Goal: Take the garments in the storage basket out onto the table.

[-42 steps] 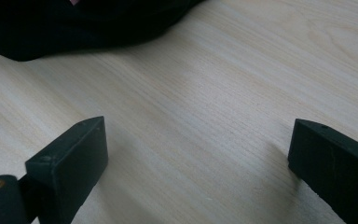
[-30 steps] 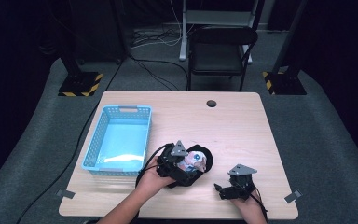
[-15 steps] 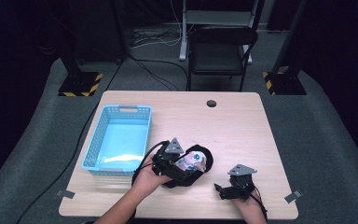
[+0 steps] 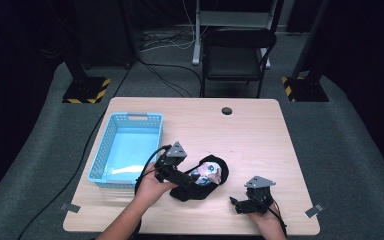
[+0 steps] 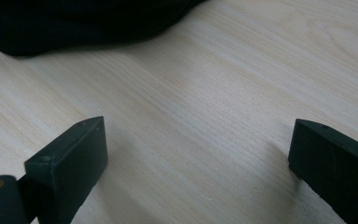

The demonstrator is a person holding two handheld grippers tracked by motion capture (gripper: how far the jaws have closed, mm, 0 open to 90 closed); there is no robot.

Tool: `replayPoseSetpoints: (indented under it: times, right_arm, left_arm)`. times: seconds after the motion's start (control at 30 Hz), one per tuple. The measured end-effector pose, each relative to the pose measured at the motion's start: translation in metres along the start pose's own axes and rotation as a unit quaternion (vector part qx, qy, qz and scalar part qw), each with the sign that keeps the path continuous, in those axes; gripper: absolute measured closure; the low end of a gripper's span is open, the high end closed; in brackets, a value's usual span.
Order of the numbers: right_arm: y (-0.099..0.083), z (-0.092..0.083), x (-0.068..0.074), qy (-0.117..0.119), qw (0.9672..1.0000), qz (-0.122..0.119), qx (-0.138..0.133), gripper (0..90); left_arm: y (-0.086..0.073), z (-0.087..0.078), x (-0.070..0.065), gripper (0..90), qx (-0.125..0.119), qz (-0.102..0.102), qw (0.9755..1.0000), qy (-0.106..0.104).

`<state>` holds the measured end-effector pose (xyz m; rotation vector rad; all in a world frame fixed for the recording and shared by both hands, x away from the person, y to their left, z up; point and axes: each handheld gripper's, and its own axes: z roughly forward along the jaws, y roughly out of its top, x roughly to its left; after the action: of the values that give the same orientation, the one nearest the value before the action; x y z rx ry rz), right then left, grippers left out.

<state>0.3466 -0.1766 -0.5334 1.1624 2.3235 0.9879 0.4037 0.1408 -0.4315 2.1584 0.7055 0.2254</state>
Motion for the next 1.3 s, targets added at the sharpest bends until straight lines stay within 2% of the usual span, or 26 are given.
replayPoseSetpoints:
  times: [0.37, 0.9, 1.3]
  right_arm:
    - [0.000, 0.000, 0.000, 0.000, 1.0000, 0.000, 0.000, 3.8]
    - [0.000, 0.000, 0.000, 0.000, 1.0000, 0.000, 0.000, 3.8]
    - [0.000, 0.000, 0.000, 0.000, 1.0000, 0.000, 0.000, 3.7]
  left_arm:
    - [-0.004, -0.019, 0.019, 11.0, -0.018, -0.030, 0.9992, 0.015]
    - [-0.007, -0.036, 0.032, 10.9, -0.034, -0.048, 0.9978, 0.031]
    - [-0.015, -0.045, 0.043, 11.0, -0.036, -0.068, 0.9959, 0.046]
